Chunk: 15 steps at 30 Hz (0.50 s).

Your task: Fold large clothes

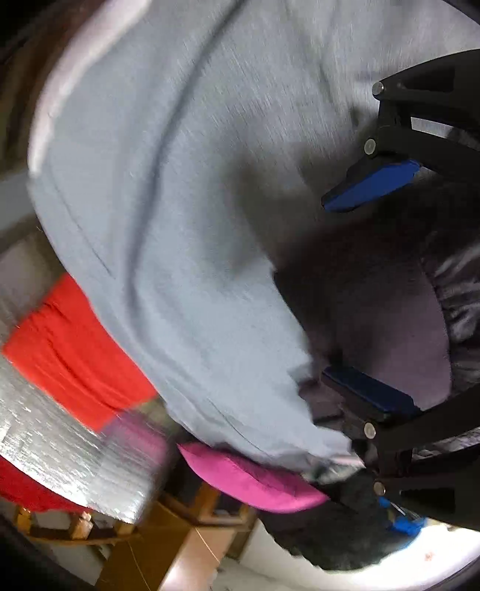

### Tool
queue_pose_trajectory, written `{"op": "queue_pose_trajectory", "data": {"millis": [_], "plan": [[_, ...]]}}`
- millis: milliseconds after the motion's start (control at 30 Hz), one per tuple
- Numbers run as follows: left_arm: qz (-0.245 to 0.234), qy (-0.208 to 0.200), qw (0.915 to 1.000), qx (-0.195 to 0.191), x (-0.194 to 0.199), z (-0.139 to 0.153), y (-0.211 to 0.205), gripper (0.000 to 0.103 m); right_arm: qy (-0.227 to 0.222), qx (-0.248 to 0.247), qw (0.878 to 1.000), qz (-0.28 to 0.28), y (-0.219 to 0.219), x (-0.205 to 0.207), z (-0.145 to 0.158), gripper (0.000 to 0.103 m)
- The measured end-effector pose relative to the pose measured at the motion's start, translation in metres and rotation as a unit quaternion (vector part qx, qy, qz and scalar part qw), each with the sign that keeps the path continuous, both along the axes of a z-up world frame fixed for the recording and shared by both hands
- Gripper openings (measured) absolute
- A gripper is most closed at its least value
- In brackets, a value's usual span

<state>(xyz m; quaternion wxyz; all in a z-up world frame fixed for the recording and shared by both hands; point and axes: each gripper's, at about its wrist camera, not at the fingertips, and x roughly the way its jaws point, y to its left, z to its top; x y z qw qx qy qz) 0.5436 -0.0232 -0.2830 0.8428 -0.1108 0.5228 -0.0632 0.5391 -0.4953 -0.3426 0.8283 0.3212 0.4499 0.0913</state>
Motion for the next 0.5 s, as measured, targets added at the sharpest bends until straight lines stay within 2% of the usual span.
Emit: {"op": "queue_pose_trajectory", "data": {"millis": [33,67,100,133,167,267,333,367,400,433,500], "plan": [[-0.006,-0.007,1.0,-0.003,-0.001,-0.002,-0.002,0.082,-0.008,-0.012,1.0,0.012,0.004,0.0,0.003,0.079],[-0.015,-0.014,0.9998,-0.004,-0.001,-0.003,-0.004,0.059,-0.014,-0.024,0.999,0.02,0.008,0.0,0.006,0.064],[-0.019,-0.013,0.9997,0.008,0.0,-0.004,-0.006,0.046,-0.023,-0.043,0.998,0.027,0.012,0.0,0.009,0.051],[-0.018,-0.012,0.9996,0.016,0.004,-0.004,-0.006,0.027,-0.025,-0.071,0.997,0.026,0.016,0.001,0.013,0.022],[-0.016,-0.019,0.9995,0.022,0.005,-0.003,-0.006,0.019,-0.028,-0.085,0.996,0.021,0.017,0.0,0.015,0.02],[-0.014,-0.058,0.9982,0.008,0.002,0.012,-0.004,0.005,-0.048,-0.095,0.994,0.007,0.016,-0.001,0.02,0.013],[-0.022,-0.099,0.9947,0.019,-0.003,0.025,-0.009,0.004,-0.059,-0.091,0.994,-0.007,0.014,0.0,0.023,0.012],[-0.025,-0.114,0.9925,0.037,-0.004,0.028,-0.013,0.004,-0.058,-0.09,0.994,-0.009,0.012,0.0,0.023,0.012],[-0.028,-0.117,0.9912,0.055,-0.005,0.029,-0.016,0.004,-0.051,-0.093,0.994,-0.011,0.012,0.002,0.019,0.012],[-0.029,-0.103,0.9921,0.065,-0.004,0.024,-0.019,0.004,-0.043,-0.099,0.994,-0.015,0.012,0.003,0.014,0.012],[-0.015,-0.069,0.9961,0.052,-0.004,0.012,-0.014,0.004,0.004,-0.098,0.995,-0.018,0.011,0.011,-0.008,0.012]]}}
